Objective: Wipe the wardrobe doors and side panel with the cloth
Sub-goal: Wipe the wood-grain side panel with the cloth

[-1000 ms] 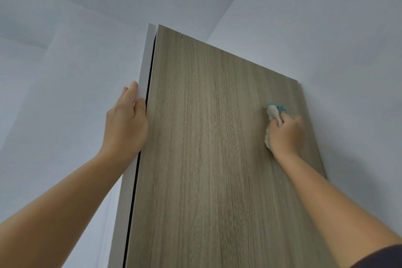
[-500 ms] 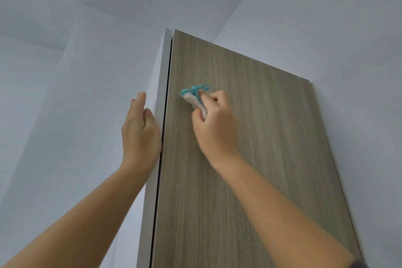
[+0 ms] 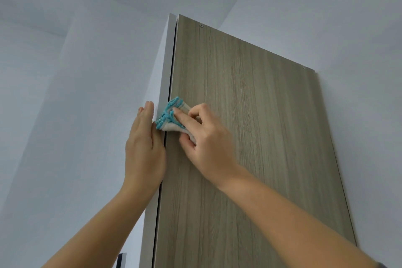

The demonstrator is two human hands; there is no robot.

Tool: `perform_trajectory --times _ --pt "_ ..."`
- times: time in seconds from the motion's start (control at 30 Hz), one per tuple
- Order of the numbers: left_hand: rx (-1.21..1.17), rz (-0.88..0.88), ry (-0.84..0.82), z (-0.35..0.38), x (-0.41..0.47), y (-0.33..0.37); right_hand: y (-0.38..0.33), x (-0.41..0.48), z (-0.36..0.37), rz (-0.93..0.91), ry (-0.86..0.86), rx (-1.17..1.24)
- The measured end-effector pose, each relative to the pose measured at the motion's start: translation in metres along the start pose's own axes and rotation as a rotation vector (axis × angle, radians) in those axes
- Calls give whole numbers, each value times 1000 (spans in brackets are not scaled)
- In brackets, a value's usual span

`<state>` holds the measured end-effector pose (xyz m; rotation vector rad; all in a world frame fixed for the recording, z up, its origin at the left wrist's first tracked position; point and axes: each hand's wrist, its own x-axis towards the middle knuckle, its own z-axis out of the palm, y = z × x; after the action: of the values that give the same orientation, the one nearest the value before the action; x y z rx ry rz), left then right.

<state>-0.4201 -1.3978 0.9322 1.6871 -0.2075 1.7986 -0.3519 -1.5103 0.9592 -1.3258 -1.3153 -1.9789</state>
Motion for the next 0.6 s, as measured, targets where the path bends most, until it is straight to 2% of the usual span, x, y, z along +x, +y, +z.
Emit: perform_trajectory --times 0.27,0.6 --pt "144 74 -56 1 -15 -6 45 -18 -18 42 3 -88" --pt "144 95 -63 0 -19 -5 161 -66 -55 440 141 -205"
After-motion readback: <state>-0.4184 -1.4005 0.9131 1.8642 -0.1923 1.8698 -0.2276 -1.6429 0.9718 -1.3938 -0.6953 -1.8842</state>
